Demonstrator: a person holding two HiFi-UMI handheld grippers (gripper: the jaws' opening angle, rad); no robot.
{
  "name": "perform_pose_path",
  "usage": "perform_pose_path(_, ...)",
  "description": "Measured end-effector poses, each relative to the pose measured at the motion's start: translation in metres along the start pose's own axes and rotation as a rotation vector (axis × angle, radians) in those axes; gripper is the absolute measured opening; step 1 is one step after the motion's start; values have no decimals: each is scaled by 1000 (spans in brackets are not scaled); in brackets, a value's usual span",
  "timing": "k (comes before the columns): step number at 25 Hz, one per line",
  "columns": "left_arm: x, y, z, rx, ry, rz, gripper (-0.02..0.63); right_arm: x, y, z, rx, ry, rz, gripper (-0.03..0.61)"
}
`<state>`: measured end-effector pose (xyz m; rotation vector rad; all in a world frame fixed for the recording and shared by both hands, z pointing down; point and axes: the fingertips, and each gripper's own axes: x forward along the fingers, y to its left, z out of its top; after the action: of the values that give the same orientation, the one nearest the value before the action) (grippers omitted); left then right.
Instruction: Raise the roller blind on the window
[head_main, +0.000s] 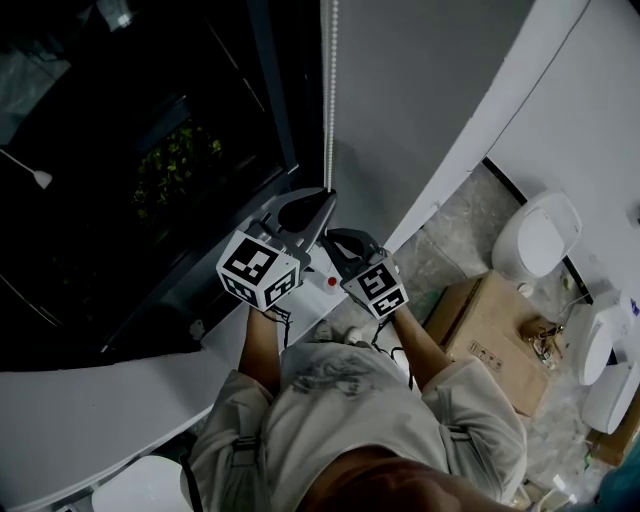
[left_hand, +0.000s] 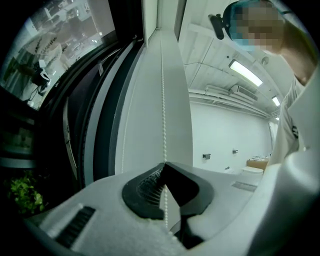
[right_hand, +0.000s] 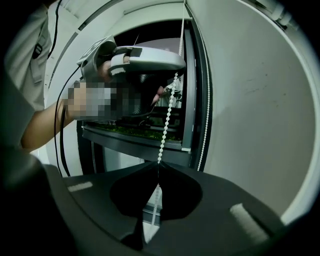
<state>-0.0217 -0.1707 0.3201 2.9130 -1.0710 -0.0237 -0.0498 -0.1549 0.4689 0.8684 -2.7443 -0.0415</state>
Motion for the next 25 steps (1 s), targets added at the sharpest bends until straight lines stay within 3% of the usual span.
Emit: perform_pose_path(25,5,5,-84,-107,121,7,9,15,2,-83,64,170,11,11)
